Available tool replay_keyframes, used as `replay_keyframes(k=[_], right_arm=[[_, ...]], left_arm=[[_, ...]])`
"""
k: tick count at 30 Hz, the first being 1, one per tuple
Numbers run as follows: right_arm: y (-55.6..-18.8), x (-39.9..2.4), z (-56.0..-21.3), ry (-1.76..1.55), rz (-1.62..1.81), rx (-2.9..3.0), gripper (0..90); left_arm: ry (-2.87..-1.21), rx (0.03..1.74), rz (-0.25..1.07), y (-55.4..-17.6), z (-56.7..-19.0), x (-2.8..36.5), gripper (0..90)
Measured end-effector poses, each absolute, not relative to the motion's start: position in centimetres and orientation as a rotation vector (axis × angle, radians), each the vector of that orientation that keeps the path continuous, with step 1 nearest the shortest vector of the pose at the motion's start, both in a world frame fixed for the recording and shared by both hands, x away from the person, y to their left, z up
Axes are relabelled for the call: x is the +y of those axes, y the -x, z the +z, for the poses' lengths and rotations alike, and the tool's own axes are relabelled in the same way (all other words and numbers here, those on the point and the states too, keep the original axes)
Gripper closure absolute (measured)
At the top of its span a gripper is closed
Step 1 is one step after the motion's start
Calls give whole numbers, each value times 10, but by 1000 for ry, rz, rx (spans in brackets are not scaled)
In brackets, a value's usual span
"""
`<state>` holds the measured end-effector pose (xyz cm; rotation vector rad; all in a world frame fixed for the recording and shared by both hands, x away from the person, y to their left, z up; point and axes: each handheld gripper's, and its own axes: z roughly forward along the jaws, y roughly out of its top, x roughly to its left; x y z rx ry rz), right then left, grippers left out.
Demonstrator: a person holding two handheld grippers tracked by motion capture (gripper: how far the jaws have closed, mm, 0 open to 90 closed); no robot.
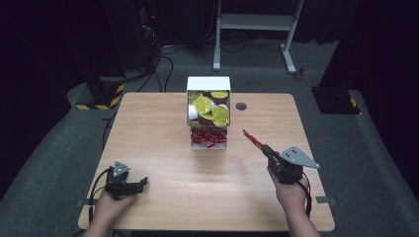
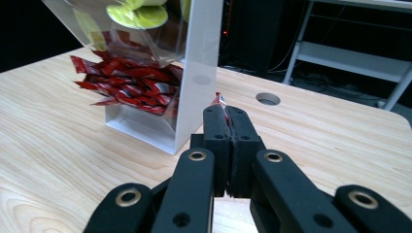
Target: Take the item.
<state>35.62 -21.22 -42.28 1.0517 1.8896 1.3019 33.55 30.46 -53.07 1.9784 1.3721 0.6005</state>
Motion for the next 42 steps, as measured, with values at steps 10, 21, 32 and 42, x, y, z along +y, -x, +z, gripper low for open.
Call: replay_keyframes(k=[10, 21, 32, 42], right_arm=[[-366, -220, -427, -1082, 1256, 1871, 892], [-383, -225, -430, -1131, 1188, 1855, 892], [-402, -229, -435, -1165, 1130, 1842, 892], [-415, -229, -438, -1186, 1089, 1833, 891]], left_arm=[[-1978, 1373, 600, -335, -531, 305, 89], [-1978, 1374, 601, -336, -531, 304, 89], [-1977, 1374, 601, -336, -531, 304, 88], [-1977, 1374, 601, -336, -531, 304, 89]])
